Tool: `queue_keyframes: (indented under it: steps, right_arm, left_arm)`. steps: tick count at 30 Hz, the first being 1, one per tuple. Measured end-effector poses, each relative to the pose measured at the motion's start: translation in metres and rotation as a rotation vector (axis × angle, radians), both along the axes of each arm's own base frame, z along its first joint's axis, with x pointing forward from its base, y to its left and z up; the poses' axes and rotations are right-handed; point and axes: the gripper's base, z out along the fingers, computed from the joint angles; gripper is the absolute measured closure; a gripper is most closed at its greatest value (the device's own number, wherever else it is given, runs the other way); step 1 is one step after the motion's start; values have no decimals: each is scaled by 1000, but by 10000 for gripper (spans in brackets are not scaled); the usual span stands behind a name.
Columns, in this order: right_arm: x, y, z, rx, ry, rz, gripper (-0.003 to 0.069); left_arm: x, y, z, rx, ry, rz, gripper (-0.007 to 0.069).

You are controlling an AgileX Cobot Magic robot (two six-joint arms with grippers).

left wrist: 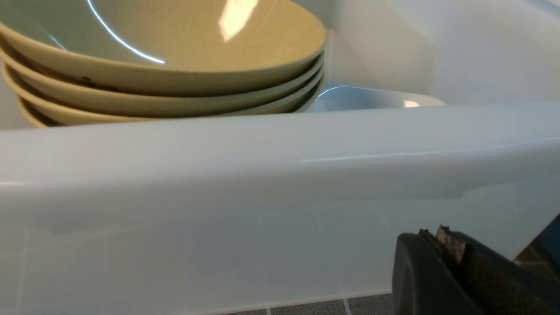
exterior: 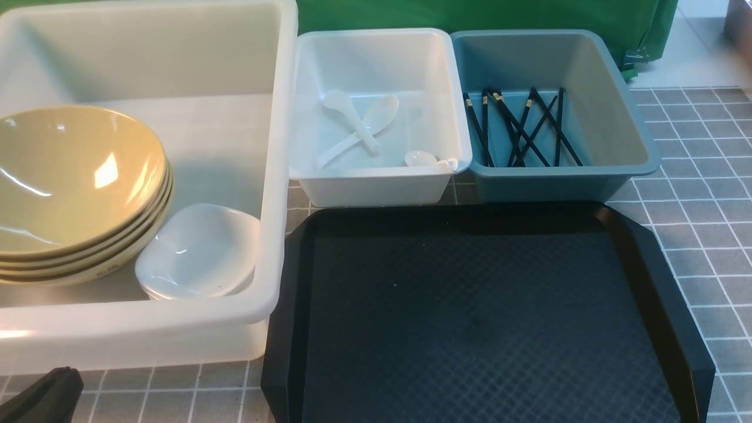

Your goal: On grey table put chopsticks spoon bowls plates into blue grey white boxes.

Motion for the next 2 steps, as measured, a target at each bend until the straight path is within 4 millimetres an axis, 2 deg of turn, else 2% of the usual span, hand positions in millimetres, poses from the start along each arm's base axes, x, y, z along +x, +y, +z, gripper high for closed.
queue_keyframes:
  steps: [2]
  right_arm:
    - [0, 0, 0, 0, 0, 0, 495]
  left_arm:
    - [0, 0, 0, 0, 0, 0, 633]
